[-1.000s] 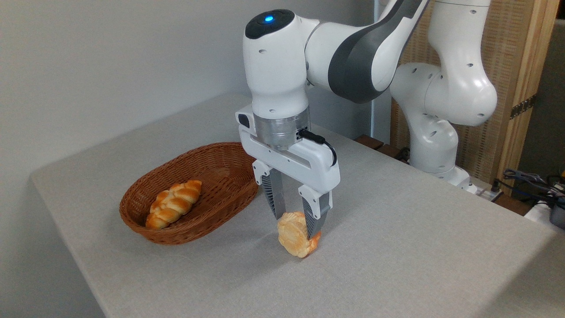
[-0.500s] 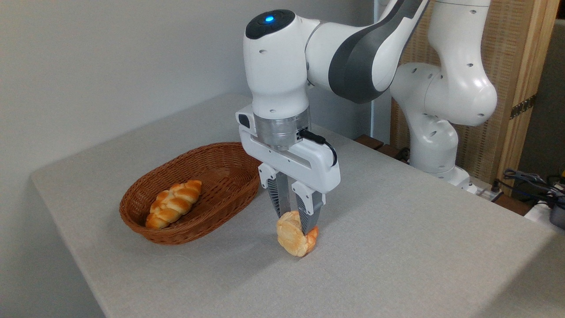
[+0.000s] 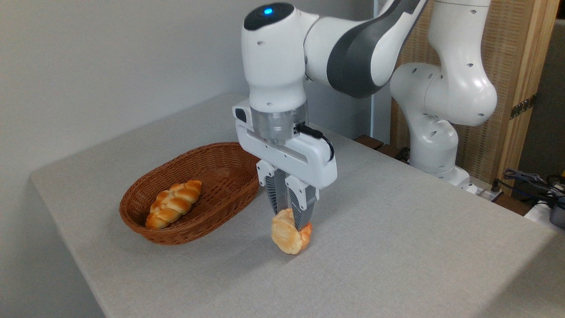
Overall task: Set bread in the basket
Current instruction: 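Lift the roll and carry it over the basket, then release it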
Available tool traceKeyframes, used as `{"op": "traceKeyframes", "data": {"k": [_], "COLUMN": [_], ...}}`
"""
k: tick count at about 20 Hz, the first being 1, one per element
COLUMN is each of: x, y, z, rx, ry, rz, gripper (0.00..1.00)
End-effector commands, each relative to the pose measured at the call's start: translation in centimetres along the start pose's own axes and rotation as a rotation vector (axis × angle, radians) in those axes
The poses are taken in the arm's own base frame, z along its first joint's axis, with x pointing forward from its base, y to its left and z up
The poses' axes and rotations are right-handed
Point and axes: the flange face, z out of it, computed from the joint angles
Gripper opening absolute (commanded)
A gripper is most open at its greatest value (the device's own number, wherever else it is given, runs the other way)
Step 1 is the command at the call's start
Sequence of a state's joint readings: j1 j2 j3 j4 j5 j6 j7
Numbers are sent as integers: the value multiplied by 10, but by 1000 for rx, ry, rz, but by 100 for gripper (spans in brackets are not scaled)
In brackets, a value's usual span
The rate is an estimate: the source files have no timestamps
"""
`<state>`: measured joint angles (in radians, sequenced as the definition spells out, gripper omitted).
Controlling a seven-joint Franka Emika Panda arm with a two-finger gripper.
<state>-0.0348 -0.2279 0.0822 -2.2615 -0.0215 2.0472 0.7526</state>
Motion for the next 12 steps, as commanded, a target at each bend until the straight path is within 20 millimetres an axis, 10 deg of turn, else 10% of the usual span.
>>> {"op": "traceKeyframes", "data": {"k": [1, 7, 12], "x": [16, 70, 140], "y": [-3, 41, 114], "z": [-43, -123, -114], "rx": [-5, -103, -144], "ry": [-17, -51, -16], "rz": [36, 128, 101], "gripper": [33, 34, 52]}}
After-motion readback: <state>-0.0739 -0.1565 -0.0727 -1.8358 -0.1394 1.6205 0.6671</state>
